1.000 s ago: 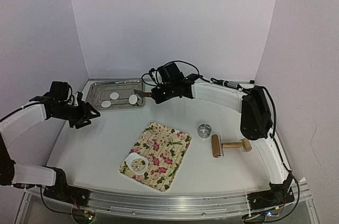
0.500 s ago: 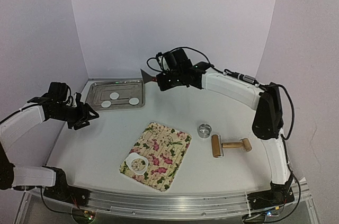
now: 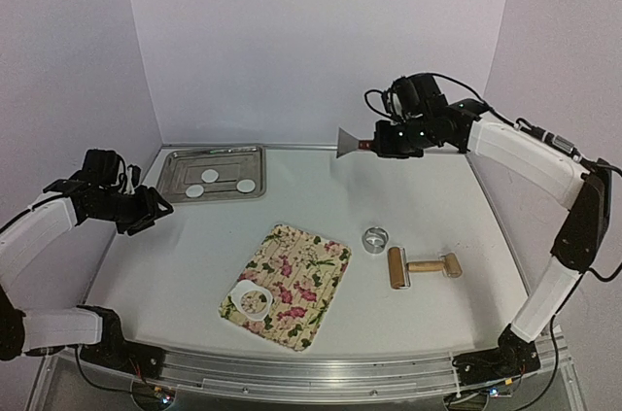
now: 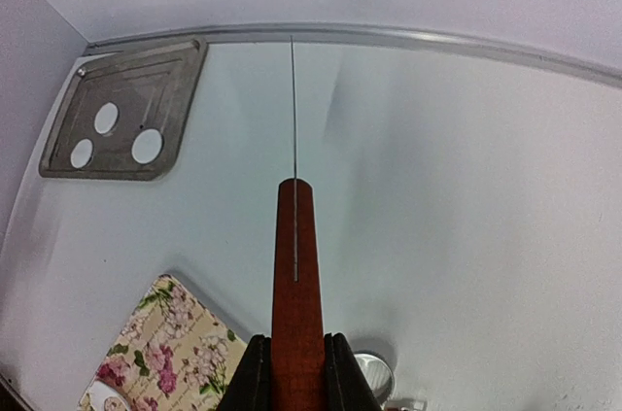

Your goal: Roll out the dumpling wrappers from the dough

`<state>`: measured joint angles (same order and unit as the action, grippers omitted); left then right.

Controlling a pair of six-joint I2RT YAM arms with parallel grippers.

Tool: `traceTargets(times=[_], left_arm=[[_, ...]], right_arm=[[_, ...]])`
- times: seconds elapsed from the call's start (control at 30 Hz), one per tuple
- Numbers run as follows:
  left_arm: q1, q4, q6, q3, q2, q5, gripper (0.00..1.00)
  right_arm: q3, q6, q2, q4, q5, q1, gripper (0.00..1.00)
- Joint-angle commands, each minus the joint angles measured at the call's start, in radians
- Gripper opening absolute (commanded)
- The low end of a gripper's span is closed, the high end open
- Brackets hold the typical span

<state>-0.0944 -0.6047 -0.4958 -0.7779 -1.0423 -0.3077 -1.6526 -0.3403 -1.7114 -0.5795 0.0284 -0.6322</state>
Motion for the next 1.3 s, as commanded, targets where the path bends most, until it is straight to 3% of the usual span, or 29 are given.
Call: traceTargets(times=[0.0, 0.23, 0.47, 0.87, 1.03, 1.2, 1.27], left_arm=[[0.007, -0.023, 0.031, -0.036, 0.053, 0.062, 0.85], [0.006, -0.014, 0.023, -0.005, 0.103, 0.056, 0.85], [0.006, -0.028, 0.030, 0.002, 0.118, 0.055, 0.85], [0.006, -0.040, 0.024, 0.002, 0.127, 0.045, 0.85], [0.006, -0.034, 0.013, 0.013, 0.154, 0.056, 0.85], [0.006, -0.029, 0.010, 0.015, 0.152, 0.069, 0.85], [0.006, -0.029, 0.010, 0.013, 0.148, 0.073, 0.85]], right_arm=[[0.112, -0.121, 0.103, -0.036, -0.196, 0.056, 0.00], [0.256, -0.221, 0.142, -0.022, -0.451, 0.151, 0.00], [0.389, -0.318, 0.124, 0.177, -0.716, 0.258, 0.00], [0.377, -0.263, -0.030, 0.185, -0.759, 0.340, 0.03], [0.368, -0.227, -0.068, 0.185, -0.738, 0.384, 0.14], [0.368, -0.164, -0.111, 0.184, -0.680, 0.411, 0.36], [0.372, -0.133, -0.130, 0.185, -0.653, 0.423, 0.41]])
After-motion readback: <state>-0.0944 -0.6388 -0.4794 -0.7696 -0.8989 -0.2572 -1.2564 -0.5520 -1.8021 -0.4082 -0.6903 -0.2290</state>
